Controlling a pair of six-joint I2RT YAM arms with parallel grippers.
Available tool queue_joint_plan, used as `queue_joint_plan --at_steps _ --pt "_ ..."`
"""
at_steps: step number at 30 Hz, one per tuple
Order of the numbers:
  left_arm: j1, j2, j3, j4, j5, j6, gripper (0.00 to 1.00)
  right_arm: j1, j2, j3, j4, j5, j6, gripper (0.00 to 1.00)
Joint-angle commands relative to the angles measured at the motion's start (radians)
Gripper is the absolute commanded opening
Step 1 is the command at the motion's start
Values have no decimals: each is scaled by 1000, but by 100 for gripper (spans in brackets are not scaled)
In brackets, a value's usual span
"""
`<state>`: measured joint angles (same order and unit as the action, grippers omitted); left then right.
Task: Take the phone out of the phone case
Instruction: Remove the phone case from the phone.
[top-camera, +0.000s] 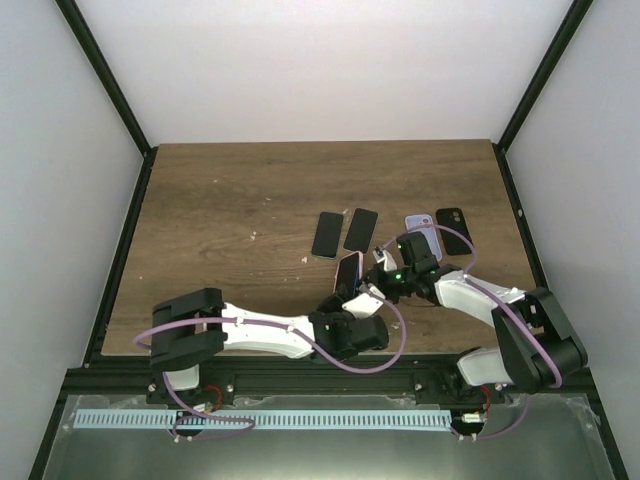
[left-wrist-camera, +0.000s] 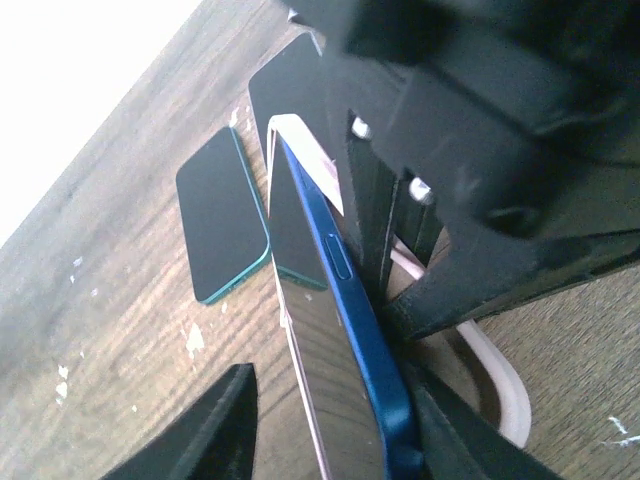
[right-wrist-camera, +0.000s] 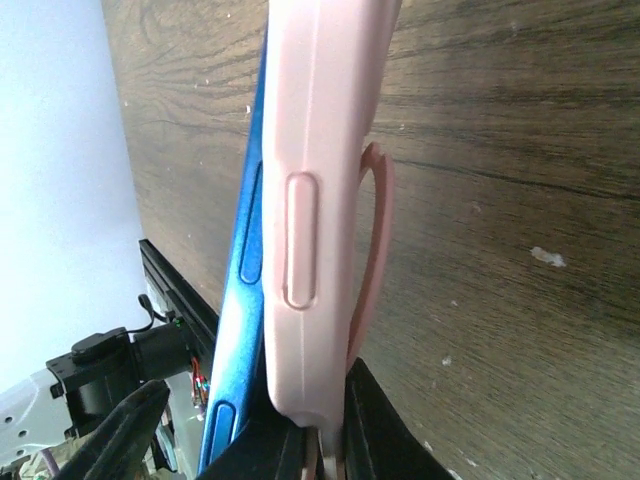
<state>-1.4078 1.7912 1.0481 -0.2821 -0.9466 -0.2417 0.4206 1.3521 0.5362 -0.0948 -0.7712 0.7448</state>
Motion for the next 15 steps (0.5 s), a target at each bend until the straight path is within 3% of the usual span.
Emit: queue_joint_plan --at_steps 1,9,15 --pt "23 -11 -40 -114 -96 2 34 -11 -40 -10 18 -104 7 1" --pt "24 -28 -34 -79 -111 30 0 -18 -47 -6 8 -81 -4 1" --pt "36 -72 -27 -64 -85 18 0 -18 -50 25 -69 43 -71 1"
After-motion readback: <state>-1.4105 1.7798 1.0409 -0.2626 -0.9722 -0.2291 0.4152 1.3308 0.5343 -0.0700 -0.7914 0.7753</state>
